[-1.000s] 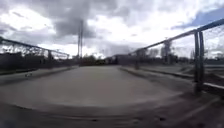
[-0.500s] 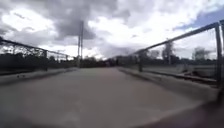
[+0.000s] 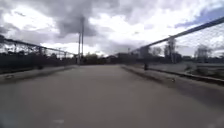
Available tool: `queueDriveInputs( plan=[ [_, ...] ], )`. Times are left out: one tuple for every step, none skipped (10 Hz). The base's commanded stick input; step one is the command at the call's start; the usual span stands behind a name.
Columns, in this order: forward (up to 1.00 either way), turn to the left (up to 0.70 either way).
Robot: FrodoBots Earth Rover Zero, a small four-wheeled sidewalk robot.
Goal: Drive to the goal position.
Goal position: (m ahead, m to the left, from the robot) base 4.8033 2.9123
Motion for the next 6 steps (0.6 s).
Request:
queueDriveInputs(
  plan=[
    [1.00, -0.05],
    [1.00, -0.07],
    [1.00, -0.09],
    [1.00, -0.09],
    [1.00, -0.09],
    [1.00, -0.09]
  ],
)
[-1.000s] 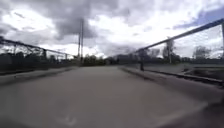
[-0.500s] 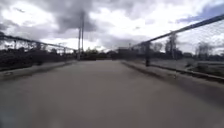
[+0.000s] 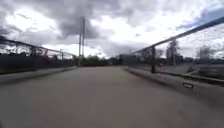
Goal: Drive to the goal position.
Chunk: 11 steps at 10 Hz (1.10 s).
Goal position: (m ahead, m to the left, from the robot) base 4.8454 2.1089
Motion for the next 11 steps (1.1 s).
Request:
queueDriveInputs(
  plan=[
    [1.00, -0.09],
    [1.00, -0.09],
    [1.00, -0.09],
    [1.00, -0.09],
    [1.00, -0.09],
    [1.00, -0.09],
    [1.00, -0.09],
    [1.00, -0.09],
    [1.00, -0.09],
    [1.00, -0.09],
    [1.00, -0.07]
  ],
)
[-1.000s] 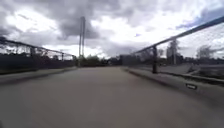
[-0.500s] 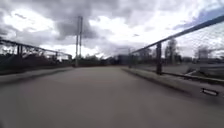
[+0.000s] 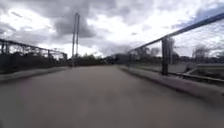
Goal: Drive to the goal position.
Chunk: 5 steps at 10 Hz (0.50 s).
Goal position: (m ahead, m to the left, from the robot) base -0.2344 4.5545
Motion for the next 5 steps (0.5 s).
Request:
queueDriveInputs(
  plan=[
    [1.00, -0.07],
    [1.00, -0.07],
    [1.00, -0.07],
    [1.00, -0.06],
    [1.00, -0.04]
  ],
)
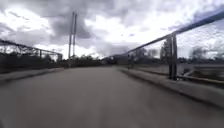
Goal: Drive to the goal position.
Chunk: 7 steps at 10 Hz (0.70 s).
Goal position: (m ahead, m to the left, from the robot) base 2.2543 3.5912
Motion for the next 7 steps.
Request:
queueDriveInputs(
  plan=[
    [1.00, -0.02],
    [1.00, 0.00],
    [1.00, 0.00],
    [1.00, 0.00],
    [1.00, 0.00],
    [1.00, 0.00],
    [1.00, 0.00]
  ],
)
